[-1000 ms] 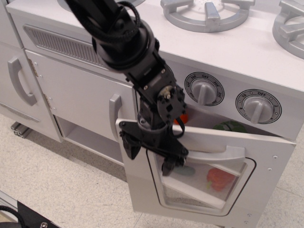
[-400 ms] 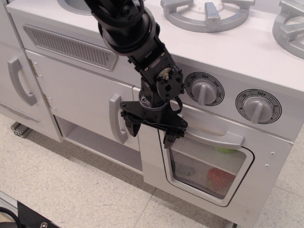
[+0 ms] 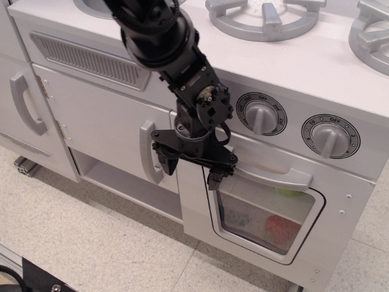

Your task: Close oven

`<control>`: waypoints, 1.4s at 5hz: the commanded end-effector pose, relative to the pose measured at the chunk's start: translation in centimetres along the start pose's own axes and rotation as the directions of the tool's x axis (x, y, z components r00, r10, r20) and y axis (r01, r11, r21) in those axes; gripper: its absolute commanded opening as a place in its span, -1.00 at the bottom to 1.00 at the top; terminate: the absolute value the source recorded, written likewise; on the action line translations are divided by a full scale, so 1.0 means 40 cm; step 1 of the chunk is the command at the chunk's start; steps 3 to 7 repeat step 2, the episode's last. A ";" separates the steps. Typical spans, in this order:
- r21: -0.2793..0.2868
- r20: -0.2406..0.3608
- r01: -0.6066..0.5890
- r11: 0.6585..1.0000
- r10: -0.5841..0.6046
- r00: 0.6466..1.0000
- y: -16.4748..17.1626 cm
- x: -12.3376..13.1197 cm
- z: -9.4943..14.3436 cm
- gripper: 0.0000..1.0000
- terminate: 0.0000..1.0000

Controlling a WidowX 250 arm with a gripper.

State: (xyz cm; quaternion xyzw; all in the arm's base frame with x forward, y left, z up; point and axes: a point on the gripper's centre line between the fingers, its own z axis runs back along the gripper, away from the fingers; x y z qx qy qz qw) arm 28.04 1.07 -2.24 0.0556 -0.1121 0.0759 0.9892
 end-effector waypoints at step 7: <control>-0.066 -0.046 0.066 0.996 -0.069 0.997 0.020 -0.021 0.080 1.00 1.00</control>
